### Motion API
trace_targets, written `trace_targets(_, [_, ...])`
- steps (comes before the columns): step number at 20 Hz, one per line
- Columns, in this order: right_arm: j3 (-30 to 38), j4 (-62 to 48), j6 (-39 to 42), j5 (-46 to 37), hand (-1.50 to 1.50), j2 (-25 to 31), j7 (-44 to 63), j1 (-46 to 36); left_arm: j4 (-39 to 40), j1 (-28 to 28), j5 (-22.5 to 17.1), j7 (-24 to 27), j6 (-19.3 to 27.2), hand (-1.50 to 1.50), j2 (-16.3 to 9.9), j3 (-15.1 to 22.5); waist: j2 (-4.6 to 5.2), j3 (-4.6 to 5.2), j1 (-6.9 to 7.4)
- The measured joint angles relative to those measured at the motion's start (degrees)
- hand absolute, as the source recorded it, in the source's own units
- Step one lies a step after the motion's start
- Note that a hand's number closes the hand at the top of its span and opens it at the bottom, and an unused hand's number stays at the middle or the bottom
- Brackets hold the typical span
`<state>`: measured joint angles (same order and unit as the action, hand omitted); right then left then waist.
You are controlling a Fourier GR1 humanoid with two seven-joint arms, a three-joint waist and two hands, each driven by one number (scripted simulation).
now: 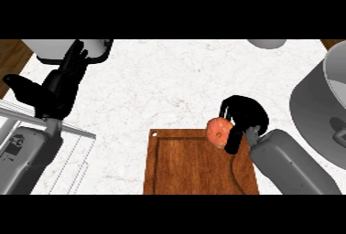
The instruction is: Pick the squash from the cutting board and place it in the pot
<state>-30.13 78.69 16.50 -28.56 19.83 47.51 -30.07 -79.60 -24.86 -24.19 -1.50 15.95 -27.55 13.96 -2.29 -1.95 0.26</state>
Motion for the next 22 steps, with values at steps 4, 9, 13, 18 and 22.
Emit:
trace_targets(4, [0.18, 5.75, -2.93, -4.82, 1.5, 4.83, -0.1, -0.04, -0.48, 1.12, 0.25, -0.11, 0.16, 0.0, -0.32, -0.7, -0.34, -0.04, -0.92])
trace_targets(9, [2.53, 13.39, -7.22, -11.8, 1.5, 10.76, 2.19, -2.15, -1.06, 2.2, 0.38, -0.26, 0.27, 0.0, -0.71, -1.42, -0.8, 0.02, -1.73])
trace_targets(13, [5.87, 19.29, -10.19, -14.94, 1.5, 13.98, 4.33, -2.52, -2.42, 2.95, 0.25, -0.39, 0.2, 0.0, -1.17, -2.05, -0.7, 0.12, -1.89])
trace_targets(18, [11.13, 25.6, -12.6, -15.14, 1.5, 15.53, 6.33, -1.68, -4.05, 3.61, 0.29, -0.39, 0.11, 0.0, -1.51, -2.79, -0.3, 0.16, -1.81])
trace_targets(22, [16.05, 28.25, -14.42, -13.92, 1.5, 17.08, 5.94, -0.23, -5.22, 3.85, 0.44, -0.63, 0.13, 0.0, -1.67, -3.17, 0.24, 0.13, -1.53])
